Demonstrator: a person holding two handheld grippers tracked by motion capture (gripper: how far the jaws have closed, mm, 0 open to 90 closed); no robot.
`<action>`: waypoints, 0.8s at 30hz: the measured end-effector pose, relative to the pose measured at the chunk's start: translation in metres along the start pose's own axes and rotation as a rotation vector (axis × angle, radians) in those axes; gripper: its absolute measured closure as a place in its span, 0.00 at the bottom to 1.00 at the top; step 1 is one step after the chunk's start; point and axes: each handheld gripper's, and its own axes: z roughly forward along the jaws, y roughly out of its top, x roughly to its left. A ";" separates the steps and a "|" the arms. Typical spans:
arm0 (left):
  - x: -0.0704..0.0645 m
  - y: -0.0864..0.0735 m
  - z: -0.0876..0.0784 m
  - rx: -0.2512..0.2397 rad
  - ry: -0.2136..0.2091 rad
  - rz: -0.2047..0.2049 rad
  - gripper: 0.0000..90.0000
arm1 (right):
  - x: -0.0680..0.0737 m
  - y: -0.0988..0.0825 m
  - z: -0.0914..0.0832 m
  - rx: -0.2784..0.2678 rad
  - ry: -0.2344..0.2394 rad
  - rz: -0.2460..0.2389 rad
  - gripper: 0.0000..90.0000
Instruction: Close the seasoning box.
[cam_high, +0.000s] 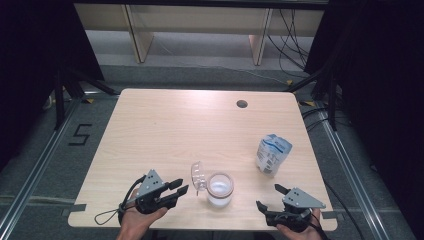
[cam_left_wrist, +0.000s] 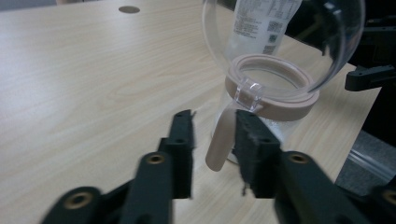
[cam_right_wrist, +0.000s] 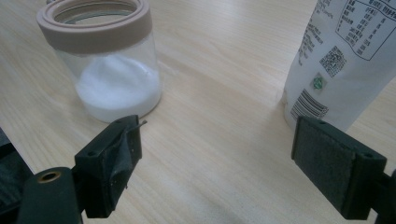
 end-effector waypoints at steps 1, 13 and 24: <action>-0.001 0.001 0.001 -0.004 -0.001 0.016 0.86 | 0.000 0.000 0.000 0.003 0.000 0.003 0.19; -0.008 0.007 0.009 0.011 -0.014 0.049 1.00 | 0.001 0.000 0.001 -0.002 0.002 0.000 0.20; -0.008 0.008 0.011 0.015 -0.023 0.057 1.00 | 0.002 0.000 0.000 0.002 -0.003 -0.002 0.20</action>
